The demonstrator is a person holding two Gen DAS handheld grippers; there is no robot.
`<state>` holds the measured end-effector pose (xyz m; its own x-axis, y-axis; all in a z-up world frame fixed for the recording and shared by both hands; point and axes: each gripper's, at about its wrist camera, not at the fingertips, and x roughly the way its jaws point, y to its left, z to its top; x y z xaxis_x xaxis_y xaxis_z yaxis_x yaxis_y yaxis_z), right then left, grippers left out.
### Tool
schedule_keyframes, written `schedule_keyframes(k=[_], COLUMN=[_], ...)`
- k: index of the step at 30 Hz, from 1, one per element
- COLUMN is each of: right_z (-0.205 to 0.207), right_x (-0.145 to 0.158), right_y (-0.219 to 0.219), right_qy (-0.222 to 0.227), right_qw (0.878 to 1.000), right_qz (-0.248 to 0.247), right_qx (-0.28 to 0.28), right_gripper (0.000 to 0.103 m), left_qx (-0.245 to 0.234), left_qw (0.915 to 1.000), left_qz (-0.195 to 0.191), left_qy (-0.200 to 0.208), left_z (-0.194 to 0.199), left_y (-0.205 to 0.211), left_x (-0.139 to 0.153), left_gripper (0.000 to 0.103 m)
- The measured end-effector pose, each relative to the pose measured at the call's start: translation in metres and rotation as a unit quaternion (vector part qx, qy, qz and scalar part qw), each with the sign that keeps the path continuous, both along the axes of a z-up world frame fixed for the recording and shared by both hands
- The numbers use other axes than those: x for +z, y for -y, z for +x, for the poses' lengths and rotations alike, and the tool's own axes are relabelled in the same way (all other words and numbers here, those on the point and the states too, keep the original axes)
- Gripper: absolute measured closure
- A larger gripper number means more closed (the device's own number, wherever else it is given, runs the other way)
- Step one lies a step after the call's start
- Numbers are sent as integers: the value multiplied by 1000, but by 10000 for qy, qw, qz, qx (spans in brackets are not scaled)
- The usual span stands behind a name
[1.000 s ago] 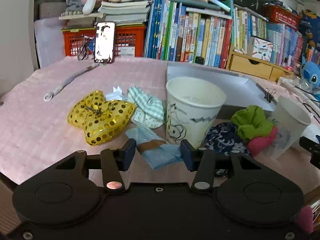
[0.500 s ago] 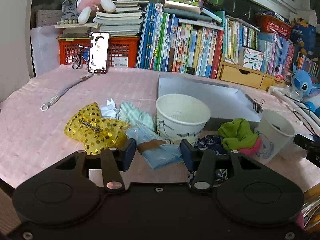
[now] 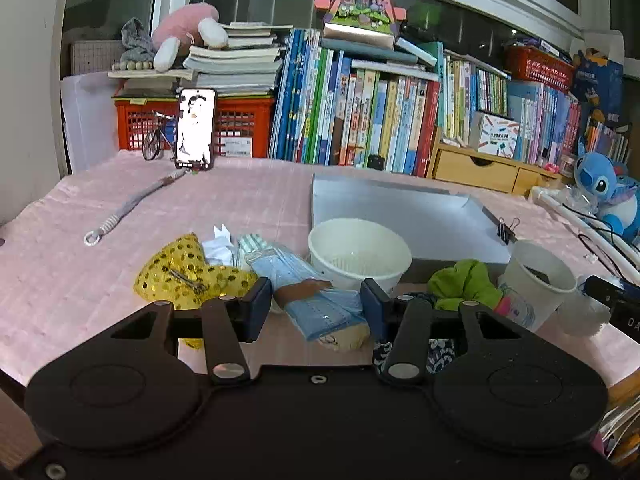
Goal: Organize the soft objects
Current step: 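Grasp the blue mask packet with the left tool while the right tool grasps the white fluffy plush, then carry the mask packet and plush into the grey tray while both tools open to release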
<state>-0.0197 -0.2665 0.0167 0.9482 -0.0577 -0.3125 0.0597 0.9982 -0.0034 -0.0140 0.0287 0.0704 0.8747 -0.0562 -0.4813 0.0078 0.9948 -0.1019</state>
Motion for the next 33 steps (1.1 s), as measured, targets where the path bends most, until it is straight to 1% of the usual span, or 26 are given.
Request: schedule_keyframes(k=[12,19,23,29,31,33], right_z=[4,12,25,63,77,92], right_x=[11,24,40,64,70,78], right_y=[6,12,22,38,40,40], right_qy=[148,328,442,236,171,103], right_qw=[9997,9993,9985,9953,9943,9931], right_qz=[183,171,316,875,957,1042], right_qx=[26,3,32,353,435,528], right_gripper=[56,56,56,56,56,56], left_qx=[-62,-208,-496,-910,-1091,-1244], left_qw=[9996,9988,9975,9941,9926,9910], left_qz=[-9,-95,-123,-305,-371,-454], left_qy=[292,431,497,499,385,165], left_z=[6,22,41,81,100,124], left_y=[-4,-9,-3,16,25,36], left_x=[21,42,60,84,89,90], left_gripper=[57,57,57,57,57,57])
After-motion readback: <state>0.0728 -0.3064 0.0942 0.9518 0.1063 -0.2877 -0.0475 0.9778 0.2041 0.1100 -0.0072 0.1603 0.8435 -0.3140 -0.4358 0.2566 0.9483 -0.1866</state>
